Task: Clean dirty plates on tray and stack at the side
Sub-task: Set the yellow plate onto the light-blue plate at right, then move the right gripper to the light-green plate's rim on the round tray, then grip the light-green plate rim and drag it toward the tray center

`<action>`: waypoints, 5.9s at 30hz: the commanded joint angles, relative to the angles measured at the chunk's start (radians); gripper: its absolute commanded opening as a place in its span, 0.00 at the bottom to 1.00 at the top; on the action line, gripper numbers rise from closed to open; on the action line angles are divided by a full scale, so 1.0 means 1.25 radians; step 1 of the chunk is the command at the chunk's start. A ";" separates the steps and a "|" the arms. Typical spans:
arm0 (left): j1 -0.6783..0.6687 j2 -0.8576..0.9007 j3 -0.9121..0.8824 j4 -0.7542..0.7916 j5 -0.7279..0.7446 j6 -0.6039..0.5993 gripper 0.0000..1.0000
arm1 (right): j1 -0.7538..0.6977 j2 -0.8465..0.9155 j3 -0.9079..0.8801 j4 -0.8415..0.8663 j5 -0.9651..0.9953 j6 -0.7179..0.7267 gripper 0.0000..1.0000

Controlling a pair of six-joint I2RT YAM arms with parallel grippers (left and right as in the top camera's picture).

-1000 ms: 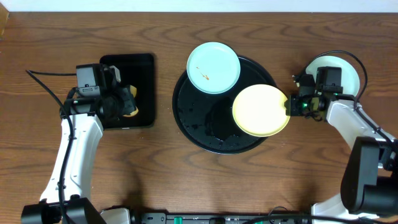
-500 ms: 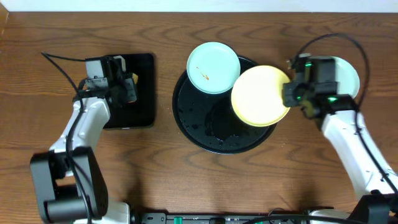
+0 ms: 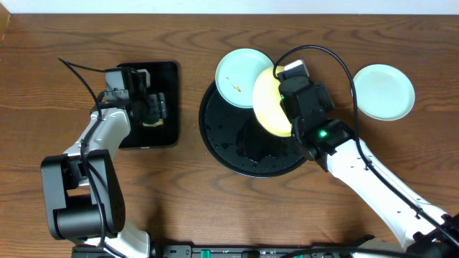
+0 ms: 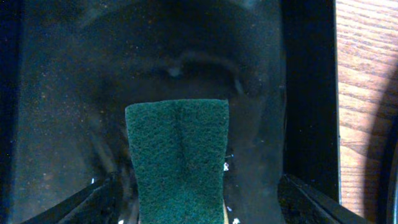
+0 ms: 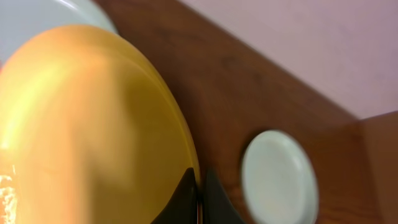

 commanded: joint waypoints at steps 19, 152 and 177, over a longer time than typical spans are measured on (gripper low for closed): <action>0.002 -0.002 0.003 -0.011 -0.005 0.001 0.80 | 0.178 -0.002 0.008 0.222 0.396 -0.317 0.01; 0.002 -0.002 0.003 -0.011 -0.005 0.002 0.91 | -0.192 0.396 0.296 -0.195 -0.500 0.263 0.01; 0.002 -0.002 0.003 -0.011 -0.005 0.002 0.91 | -0.192 0.524 0.296 0.033 -0.607 0.054 0.55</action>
